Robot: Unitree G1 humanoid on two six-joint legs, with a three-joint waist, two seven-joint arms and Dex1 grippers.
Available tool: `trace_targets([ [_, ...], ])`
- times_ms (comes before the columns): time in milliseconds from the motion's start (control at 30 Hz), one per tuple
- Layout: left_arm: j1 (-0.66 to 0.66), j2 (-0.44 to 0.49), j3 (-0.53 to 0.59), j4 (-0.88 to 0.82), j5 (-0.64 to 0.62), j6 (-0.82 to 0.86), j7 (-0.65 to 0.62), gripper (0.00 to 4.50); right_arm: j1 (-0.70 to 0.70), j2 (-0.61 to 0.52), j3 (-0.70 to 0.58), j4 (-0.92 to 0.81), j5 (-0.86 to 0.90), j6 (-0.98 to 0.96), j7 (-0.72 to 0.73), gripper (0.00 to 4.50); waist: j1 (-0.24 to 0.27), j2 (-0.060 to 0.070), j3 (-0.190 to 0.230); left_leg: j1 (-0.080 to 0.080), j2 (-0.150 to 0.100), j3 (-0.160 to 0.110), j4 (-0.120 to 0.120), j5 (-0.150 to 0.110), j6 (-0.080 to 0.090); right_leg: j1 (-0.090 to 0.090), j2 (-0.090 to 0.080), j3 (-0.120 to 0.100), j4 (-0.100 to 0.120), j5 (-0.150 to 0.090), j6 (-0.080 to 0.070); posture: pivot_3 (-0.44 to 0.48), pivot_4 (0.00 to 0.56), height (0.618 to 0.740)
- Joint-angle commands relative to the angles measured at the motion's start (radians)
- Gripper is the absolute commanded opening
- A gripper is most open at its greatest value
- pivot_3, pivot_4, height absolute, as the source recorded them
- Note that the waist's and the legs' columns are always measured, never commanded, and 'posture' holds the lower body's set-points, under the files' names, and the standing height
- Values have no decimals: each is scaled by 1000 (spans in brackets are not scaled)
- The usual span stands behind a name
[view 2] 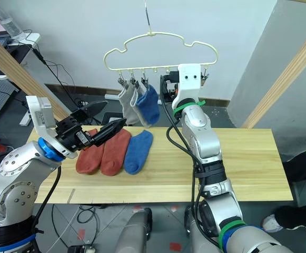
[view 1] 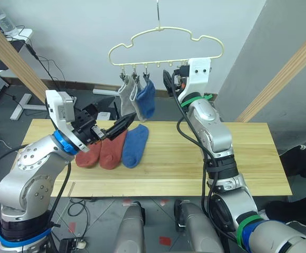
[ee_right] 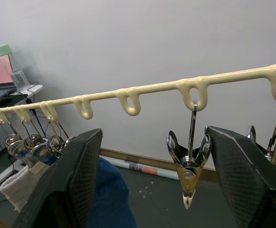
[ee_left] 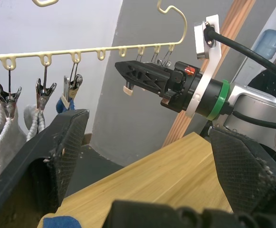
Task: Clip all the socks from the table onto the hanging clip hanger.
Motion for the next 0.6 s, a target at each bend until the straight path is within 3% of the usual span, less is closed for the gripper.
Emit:
trace_targets([
  [33,-13,3,0,-16,-4,-16,6,4500,-19,6,-2,-34,6,-13,-5,3097,0,0,0,0,0,0,0,0,0,0,0,0,0,0,0,89,266,740],
  [400,-16,4,-4,-13,-3,-15,2,4500,-23,6,-1,-26,7,-11,-4,3097,0,0,0,0,0,0,0,0,0,0,0,0,0,0,0,89,263,740],
  [500,-12,4,-5,-17,-6,-15,3,4500,-21,7,0,-28,8,-11,-3,2478,0,0,0,0,0,0,0,0,0,0,0,0,0,0,0,89,262,740],
  [600,-13,1,-11,-14,-3,-18,3,4500,-19,7,2,-29,7,-11,-2,1423,0,0,0,0,0,0,0,0,0,0,0,0,0,0,0,88,262,740],
])
